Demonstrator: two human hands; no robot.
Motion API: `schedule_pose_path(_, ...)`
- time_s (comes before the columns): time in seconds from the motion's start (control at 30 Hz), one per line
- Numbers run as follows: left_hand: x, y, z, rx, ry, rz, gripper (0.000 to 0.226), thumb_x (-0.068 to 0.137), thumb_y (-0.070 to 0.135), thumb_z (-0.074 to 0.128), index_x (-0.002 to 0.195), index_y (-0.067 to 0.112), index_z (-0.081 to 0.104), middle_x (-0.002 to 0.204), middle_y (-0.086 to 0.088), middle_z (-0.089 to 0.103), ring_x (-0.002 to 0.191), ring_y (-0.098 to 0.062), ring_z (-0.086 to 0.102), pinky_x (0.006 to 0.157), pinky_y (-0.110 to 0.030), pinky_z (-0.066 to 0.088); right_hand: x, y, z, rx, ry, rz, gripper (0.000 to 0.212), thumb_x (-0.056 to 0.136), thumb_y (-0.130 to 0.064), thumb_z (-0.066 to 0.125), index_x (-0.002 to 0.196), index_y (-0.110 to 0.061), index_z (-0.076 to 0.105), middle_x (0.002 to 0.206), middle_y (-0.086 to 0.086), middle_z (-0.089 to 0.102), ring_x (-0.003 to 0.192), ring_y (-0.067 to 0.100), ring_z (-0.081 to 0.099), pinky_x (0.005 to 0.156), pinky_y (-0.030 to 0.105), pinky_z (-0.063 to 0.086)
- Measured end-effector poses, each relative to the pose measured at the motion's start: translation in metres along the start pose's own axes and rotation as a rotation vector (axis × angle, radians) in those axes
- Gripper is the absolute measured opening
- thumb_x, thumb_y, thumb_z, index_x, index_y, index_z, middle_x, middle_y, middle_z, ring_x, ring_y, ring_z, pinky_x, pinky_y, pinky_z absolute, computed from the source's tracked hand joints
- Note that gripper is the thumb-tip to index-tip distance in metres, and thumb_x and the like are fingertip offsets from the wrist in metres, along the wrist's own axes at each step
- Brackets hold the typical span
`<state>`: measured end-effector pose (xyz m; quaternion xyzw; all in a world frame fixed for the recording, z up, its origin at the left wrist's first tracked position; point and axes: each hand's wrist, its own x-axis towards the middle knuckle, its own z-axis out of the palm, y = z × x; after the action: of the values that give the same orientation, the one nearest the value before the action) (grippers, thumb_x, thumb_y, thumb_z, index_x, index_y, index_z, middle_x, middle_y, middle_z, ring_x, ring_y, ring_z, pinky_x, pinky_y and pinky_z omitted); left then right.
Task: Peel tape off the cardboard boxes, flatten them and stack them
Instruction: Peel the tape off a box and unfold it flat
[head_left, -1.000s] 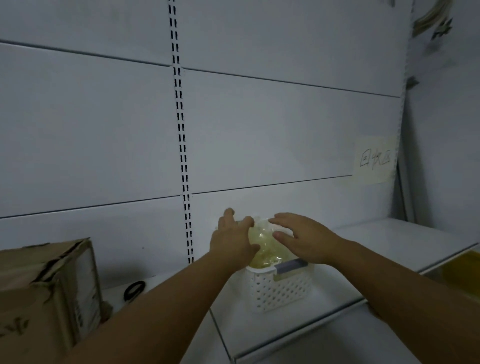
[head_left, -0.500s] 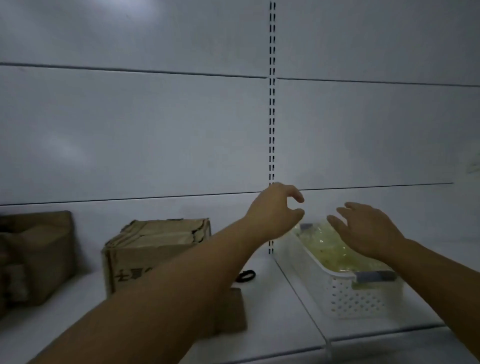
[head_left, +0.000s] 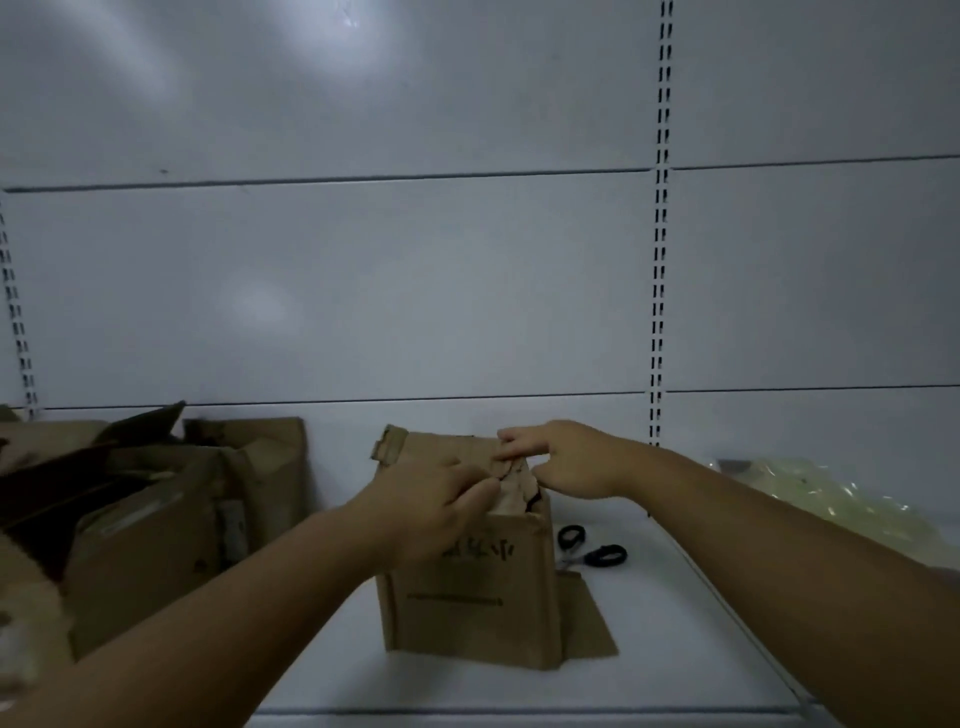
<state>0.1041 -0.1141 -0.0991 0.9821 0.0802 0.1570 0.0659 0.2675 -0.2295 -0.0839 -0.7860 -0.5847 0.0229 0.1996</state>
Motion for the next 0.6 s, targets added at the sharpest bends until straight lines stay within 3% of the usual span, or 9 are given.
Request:
schedule_pose_path(0.1, -0.018, -0.002, -0.009, -0.18, -0.009, 0.031, 0.032, 0.092, 0.052, 0.042, 0.115, 0.034, 0.056, 0.102, 0.01, 0.059, 0.091, -0.008, 0.055, 0.084, -0.029, 0.048, 0.0, -0.015, -0.01, 0.169, 0.033, 0.032, 0.038, 0.092, -0.004, 0.044, 0.122, -0.017, 0.063, 0.14, -0.003, 0.05, 0.121, 0.011, 0.047, 0.097, 0.02, 0.035)
schedule_pose_path(0.17, -0.031, -0.004, -0.015, -0.31, 0.06, 0.049, 0.033, 0.088, 0.046, 0.056, 0.119, 0.037, 0.052, 0.109, 0.016, 0.055, 0.1, -0.001, 0.052, 0.089, -0.024, 0.047, -0.002, -0.021, -0.014, 0.296, 0.065, 0.072, 0.029, 0.092, -0.014, 0.05, 0.114, -0.02, 0.068, 0.124, -0.006, 0.06, 0.112, 0.013, 0.054, 0.094, 0.027, 0.045)
schedule_pose_path(0.3, -0.049, -0.009, -0.021, -0.427, 0.25, 0.156, 0.047, 0.081, 0.021, 0.07, 0.112, 0.049, 0.049, 0.114, 0.028, 0.051, 0.109, 0.007, 0.048, 0.093, -0.014, 0.042, -0.001, -0.04, -0.008, -0.007, 0.013, 0.1, 0.045, 0.085, -0.03, 0.059, 0.128, -0.023, 0.05, 0.117, -0.004, 0.056, 0.105, 0.015, 0.055, 0.089, 0.03, 0.047)
schedule_pose_path(0.4, -0.059, -0.014, -0.027, -0.333, 0.411, 0.192, 0.039, 0.076, 0.012, 0.075, 0.083, 0.047, 0.058, 0.089, 0.024, 0.062, 0.091, 0.002, 0.059, 0.078, -0.016, 0.05, 0.006, -0.052, 0.001, -0.114, 0.003, 0.202, 0.051, 0.08, -0.025, 0.064, 0.124, -0.017, 0.039, 0.103, 0.006, 0.056, 0.084, 0.018, 0.052, 0.068, 0.032, 0.044)
schedule_pose_path(0.47, -0.065, -0.015, -0.028, -0.21, 0.439, 0.265, 0.031, 0.074, 0.01, 0.076, 0.069, 0.036, 0.062, 0.076, 0.023, 0.062, 0.076, 0.002, 0.061, 0.069, -0.017, 0.05, 0.01, -0.054, 0.005, -0.243, 0.009, 0.273, 0.049, 0.079, -0.024, 0.066, 0.119, -0.013, 0.04, 0.101, 0.008, 0.056, 0.082, 0.02, 0.052, 0.064, 0.032, 0.042)
schedule_pose_path(0.6, -0.08, -0.024, -0.015, -0.152, 0.454, 0.447, 0.019, 0.073, 0.017, 0.065, 0.084, 0.03, 0.058, 0.084, 0.013, 0.066, 0.078, -0.002, 0.063, 0.066, -0.022, 0.055, 0.01, -0.055, 0.001, -0.417, 0.148, 0.282, 0.027, 0.089, -0.021, 0.052, 0.114, -0.011, 0.052, 0.109, 0.009, 0.058, 0.088, 0.022, 0.054, 0.066, 0.029, 0.041)
